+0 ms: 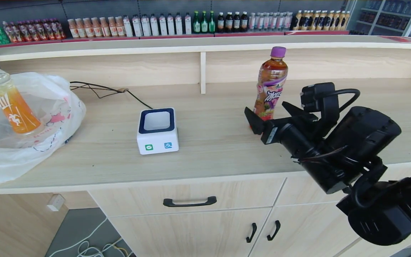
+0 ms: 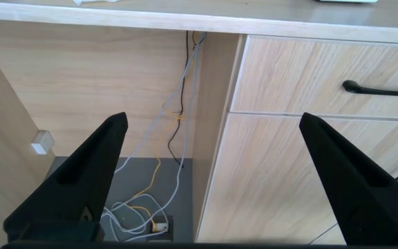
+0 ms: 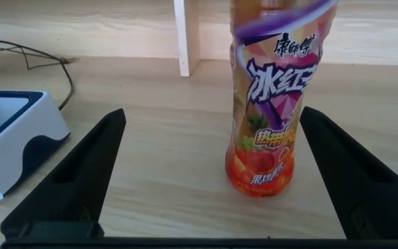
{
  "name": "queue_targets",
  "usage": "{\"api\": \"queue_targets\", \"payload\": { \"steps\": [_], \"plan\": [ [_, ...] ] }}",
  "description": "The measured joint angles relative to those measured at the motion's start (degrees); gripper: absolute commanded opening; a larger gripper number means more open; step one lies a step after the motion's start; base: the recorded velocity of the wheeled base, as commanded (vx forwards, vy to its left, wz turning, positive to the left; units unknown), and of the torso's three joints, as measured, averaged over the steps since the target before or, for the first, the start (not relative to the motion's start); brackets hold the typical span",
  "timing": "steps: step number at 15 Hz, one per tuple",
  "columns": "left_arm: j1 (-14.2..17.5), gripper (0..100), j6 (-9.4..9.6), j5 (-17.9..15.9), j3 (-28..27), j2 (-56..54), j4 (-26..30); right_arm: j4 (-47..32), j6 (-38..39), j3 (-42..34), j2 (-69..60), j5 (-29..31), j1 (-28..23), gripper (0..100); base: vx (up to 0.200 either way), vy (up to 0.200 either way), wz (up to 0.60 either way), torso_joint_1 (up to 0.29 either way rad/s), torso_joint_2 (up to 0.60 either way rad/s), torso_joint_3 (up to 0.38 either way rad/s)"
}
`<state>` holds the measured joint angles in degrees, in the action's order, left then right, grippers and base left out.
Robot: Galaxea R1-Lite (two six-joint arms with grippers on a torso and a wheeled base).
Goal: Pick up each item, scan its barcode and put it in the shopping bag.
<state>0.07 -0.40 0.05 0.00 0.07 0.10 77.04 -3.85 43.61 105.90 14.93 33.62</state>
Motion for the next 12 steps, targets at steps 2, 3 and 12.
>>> {"api": "queue_targets", "payload": {
  "steps": [2, 3, 12],
  "plan": [
    [0.0, 100, -0.02, 0.0, 0.0, 0.0, 0.0, -2.9, 0.9, 2.1, 0.0, -0.1, -1.1, 100, 0.0, 0.0, 0.0, 0.0, 0.0, 0.0],
    [0.0, 100, -0.02, 0.0, 0.0, 0.0, 0.0, -4.3, 1.4, 3.0, 0.1, -0.1, -2.1, 100, 0.0, 0.0, 0.0, 0.0, 0.0, 0.0],
    [0.0, 100, -0.02, 0.0, 0.0, 0.0, 0.0, -7.7, 3.9, 9.1, 3.9, -3.3, -7.1, 100, 0.0, 0.0, 0.0, 0.0, 0.0, 0.0]
  ]
}}
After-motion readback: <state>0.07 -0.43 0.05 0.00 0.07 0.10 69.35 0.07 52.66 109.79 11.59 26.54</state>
